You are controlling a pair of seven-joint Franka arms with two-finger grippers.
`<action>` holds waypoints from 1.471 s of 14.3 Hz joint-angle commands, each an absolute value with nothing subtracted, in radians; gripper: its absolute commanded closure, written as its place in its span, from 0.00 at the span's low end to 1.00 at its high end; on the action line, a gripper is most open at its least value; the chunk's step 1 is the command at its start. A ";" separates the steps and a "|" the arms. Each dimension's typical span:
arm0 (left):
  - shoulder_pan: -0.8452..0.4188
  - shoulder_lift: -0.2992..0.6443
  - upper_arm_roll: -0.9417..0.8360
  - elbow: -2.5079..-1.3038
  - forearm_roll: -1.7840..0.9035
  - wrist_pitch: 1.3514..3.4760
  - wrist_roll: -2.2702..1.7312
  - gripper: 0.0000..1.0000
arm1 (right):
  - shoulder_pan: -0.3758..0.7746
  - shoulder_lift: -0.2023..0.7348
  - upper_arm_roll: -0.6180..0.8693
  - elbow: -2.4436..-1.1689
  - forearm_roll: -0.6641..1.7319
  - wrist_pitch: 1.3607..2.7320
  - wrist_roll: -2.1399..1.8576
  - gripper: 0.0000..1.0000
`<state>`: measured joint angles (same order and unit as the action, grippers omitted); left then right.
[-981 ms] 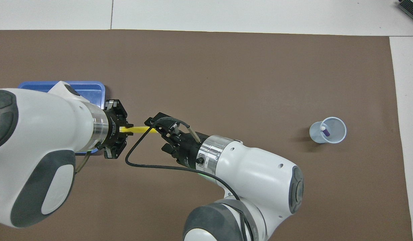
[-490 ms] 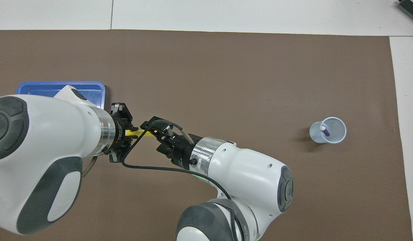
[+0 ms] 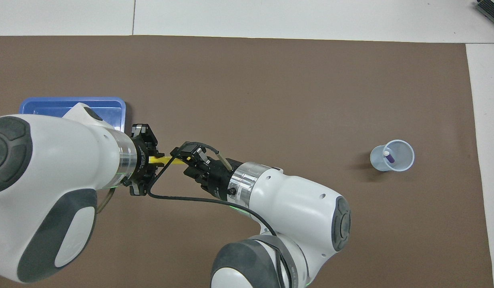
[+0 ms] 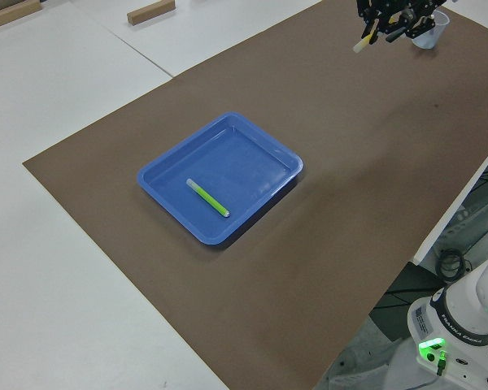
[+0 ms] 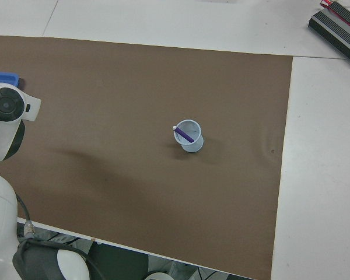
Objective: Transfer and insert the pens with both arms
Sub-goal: 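Close the right gripper on the yellow pen's free end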
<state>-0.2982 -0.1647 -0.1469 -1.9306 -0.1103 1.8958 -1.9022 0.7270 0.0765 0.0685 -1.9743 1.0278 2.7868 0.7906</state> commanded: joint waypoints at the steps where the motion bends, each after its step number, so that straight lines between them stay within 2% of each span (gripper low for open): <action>1: -0.311 -0.195 -0.138 -1.956 -0.095 1.882 -1.908 1.00 | 0.724 0.091 0.072 -1.957 1.048 2.798 0.762 0.53; 4: -0.310 -0.195 -0.137 -1.956 -0.095 1.876 -1.905 1.00 | 0.723 0.091 0.072 -1.957 1.048 2.798 0.761 0.66; 9: -0.308 -0.195 -0.137 -1.954 -0.095 1.876 -1.907 1.00 | 0.721 0.091 0.072 -1.956 1.051 2.798 0.759 0.72; 10: -0.308 -0.195 -0.138 -1.954 -0.094 1.876 -1.907 1.00 | 0.721 0.091 0.072 -1.956 1.051 2.799 0.758 0.76; 13: -0.304 -0.195 -0.137 -1.954 -0.094 1.876 -1.905 1.00 | 0.719 0.092 0.072 -1.956 1.051 2.800 0.758 0.97; 14: -0.304 -0.195 -0.138 -1.954 -0.094 1.878 -1.905 1.00 | 0.719 0.092 0.072 -1.956 1.054 2.798 0.758 1.00; 21: -0.304 -0.195 -0.138 -1.954 -0.095 1.876 -1.879 1.00 | 0.718 0.094 0.072 -1.950 1.057 2.799 0.758 1.00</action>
<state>-0.2980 -0.1672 -0.1448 -1.9321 -0.1102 1.8879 -1.9050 0.7271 0.0784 0.0689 -1.9654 1.0300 2.7894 0.7907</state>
